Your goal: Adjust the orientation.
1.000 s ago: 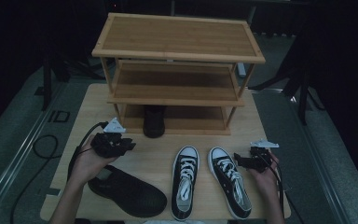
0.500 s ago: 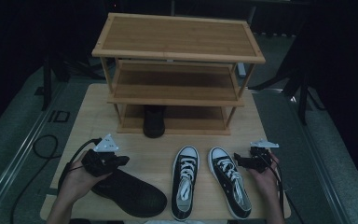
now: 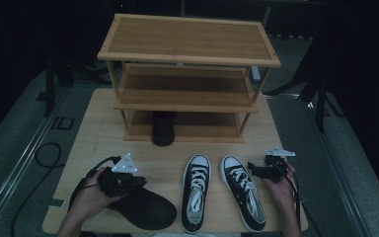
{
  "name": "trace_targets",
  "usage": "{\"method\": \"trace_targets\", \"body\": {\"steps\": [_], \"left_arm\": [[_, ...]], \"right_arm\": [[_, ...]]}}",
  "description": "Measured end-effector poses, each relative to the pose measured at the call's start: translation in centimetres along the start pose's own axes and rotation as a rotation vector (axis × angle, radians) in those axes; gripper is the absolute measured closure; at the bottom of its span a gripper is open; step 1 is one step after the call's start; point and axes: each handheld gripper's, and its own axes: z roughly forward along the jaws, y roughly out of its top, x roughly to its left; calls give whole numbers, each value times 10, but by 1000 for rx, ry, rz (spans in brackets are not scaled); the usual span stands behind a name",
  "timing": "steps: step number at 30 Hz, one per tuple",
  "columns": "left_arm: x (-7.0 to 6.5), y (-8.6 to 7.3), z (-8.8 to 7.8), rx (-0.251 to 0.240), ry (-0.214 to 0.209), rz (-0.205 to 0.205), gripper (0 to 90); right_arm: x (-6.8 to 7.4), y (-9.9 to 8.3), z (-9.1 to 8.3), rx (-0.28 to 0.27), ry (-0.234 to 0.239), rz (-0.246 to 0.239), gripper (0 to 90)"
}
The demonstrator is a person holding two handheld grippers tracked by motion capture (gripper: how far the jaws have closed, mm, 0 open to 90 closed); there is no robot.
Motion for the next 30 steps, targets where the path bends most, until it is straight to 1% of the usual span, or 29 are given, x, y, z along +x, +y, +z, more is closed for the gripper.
{"method": "trace_targets", "body": {"steps": [1, 2, 3, 7, 9, 13, 16, 17, 18, 19, 20, 22, 23, 24, 25, 26, 28, 30], "left_arm": [[-4, 0, 2, 15, -10, 12, 818], [-4, 0, 2, 15, -10, 12, 803], [-6, -1, 4, 28, -18, 21, 794], [-7, -2, 5, 31, -28, 18, 776], [-9, -4, 7, 39, -40, 27, 761], [-8, -5, 6, 46, -42, 23, 743], [-8, -7, 5, 48, -46, 29, 713], [-9, -8, 7, 53, -52, 36, 695], [-9, -8, 7, 53, -52, 36, 676], [-11, -8, 8, 56, -52, 50, 666], [-11, -8, 9, 61, -47, 53, 666], [-11, -7, 11, 69, -28, 58, 676], [-10, -7, 11, 71, -18, 58, 700], [-10, -7, 11, 71, -18, 58, 715], [-8, -7, 11, 69, -5, 44, 747], [-8, -7, 11, 69, -5, 44, 782], [-4, -8, 12, 69, -19, 16, 792], [-4, -7, 13, 71, -15, 21, 802]], "right_arm": [[0, 0, 0, 0, 0, 1, 149], [0, 0, 0, 0, 0, 0, 149], [0, 0, 0, 0, 0, 0, 149], [0, 0, 0, 0, 0, 0, 149], [0, 0, 0, 0, 0, 0, 149], [0, 0, 0, 1, 0, 1, 149], [0, 0, 0, 0, 0, 0, 149], [0, 0, 0, 0, 0, 1, 149], [0, 0, 0, 0, 0, 1, 149], [0, 0, 0, 0, 0, 0, 149], [0, 0, 0, 0, 0, 1, 149], [0, 0, 0, 0, 0, 1, 149], [0, 0, 0, 0, 0, 1, 149], [0, 0, 0, 0, 0, 0, 149], [0, 0, 0, 0, 0, 1, 149], [0, 0, 0, 0, 0, 0, 149], [0, 0, 0, 0, 0, 0, 149], [0, 0, 0, 0, 0, 1, 149]]}}
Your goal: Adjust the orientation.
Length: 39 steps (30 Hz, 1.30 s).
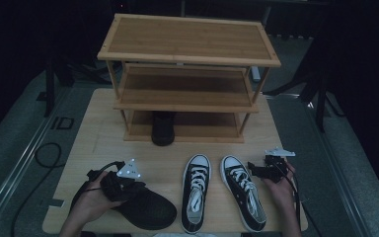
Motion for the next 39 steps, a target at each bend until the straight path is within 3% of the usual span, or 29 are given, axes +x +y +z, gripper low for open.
{"method": "trace_targets", "body": {"steps": [1, 2, 3, 4, 5, 6, 10, 11, 15, 19, 23, 30, 35, 37, 39], "left_arm": [[0, 0, 0, 0, 0, 0, 815], [0, 0, 0, -1, 21, 1, 897], [0, 1, 1, 22, 119, -11, 897], [7, 0, 1, 33, 153, -52, 900], [14, -1, 1, 21, 151, -88, 900], [15, -2, 3, 50, 173, -94, 900], [14, -1, 2, 46, 167, -78, 898], [13, -1, -1, 31, 143, -70, 896], [10, 0, -4, 4, 114, -69, 874], [-2, 3, -9, -17, 75, -28, 814], [-10, 5, -8, 1, 34, 13, 756], [-11, 1, -4, 23, 11, 26, 689], [-14, 2, -1, 53, 36, 62, 662], [-17, 4, 4, 87, 87, 82, 697], [-18, 5, 6, 100, 105, 83, 705]], "right_arm": [[0, 0, 0, 0, 0, -1, 149], [0, 0, 0, 0, 0, 0, 149], [0, 0, 0, 0, 0, 0, 149], [0, 0, 0, 0, 0, 0, 149], [0, 0, 0, 0, 0, 0, 149], [0, 0, 0, 0, 0, 0, 149], [0, 0, 0, 0, 0, -1, 149], [0, 0, 0, 0, 0, -1, 149], [0, 0, 0, 0, 0, 0, 149], [0, 0, 0, 0, 0, -1, 149], [0, 0, 0, 0, 0, -1, 149], [0, 0, 0, 0, 0, 0, 149], [0, 0, 0, 0, 0, 0, 148], [0, 0, 0, 0, 0, 0, 149], [0, 0, 0, 0, 0, 0, 149]]}}
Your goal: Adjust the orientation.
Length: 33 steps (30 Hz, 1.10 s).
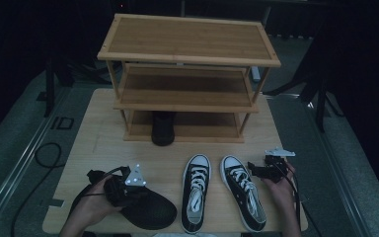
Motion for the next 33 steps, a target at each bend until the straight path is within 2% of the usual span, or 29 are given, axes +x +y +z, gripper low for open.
{"method": "trace_targets", "body": {"steps": [1, 2, 8, 10, 14, 19, 20, 21, 22, 23, 24, 28, 33], "left_arm": [[-1, 1, 2, 11, 17, 2, 717], [1, 2, 3, 9, 27, -24, 788], [4, 2, 5, -3, 19, -44, 797], [9, 1, 6, -12, 16, -72, 804], [12, 2, 9, -17, 38, -100, 805], [17, 7, 13, -21, 92, -146, 808], [17, 7, 13, -21, 92, -146, 875], [18, 7, 14, -6, 186, -149, 899], [30, 5, 14, 25, 238, -224, 897], [30, 5, 14, 25, 238, -224, 880], [35, 3, 13, 0, 219, -254, 880], [33, 5, 14, -3, 209, -232, 888], [39, -2, -2, -100, 118, -254, 810]], "right_arm": [[0, 0, 0, 0, 0, 0, 148], [0, 0, 0, 0, 0, 1, 149], [0, 0, 0, 0, 0, 0, 149], [0, 0, 0, 0, 0, 0, 149], [0, 0, 0, 0, 0, 1, 148], [0, 0, 0, 0, 0, 0, 148], [0, 0, 0, 0, 0, 0, 149], [0, 0, 0, 0, 0, 0, 149], [0, 0, 0, 0, 0, 0, 149], [0, 0, 0, 0, 0, 0, 149], [0, 0, 0, 0, 0, 0, 148], [0, 0, 0, 0, 0, -1, 149], [0, 0, 0, 0, 0, 0, 148]]}}
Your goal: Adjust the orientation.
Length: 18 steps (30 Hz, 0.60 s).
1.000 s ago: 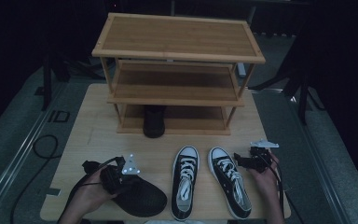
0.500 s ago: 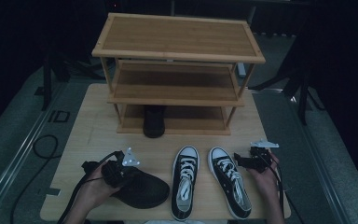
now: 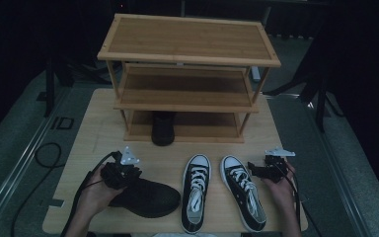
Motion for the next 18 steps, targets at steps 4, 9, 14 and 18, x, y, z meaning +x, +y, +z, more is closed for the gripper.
{"method": "trace_targets", "body": {"steps": [4, 9, 14, 18], "left_arm": [[11, -4, -22, -58, -14, 1, 753], [33, -17, -42, -78, 26, -30, 715], [46, -31, -51, -83, 33, -56, 695], [51, -41, -55, -77, 22, -40, 682]], "right_arm": [[0, 0, 0, 0, 0, 0, 149], [0, 0, 0, 0, 0, 0, 148], [0, 0, 0, 0, 0, 0, 149], [0, 0, 0, 0, 0, 1, 148]]}}
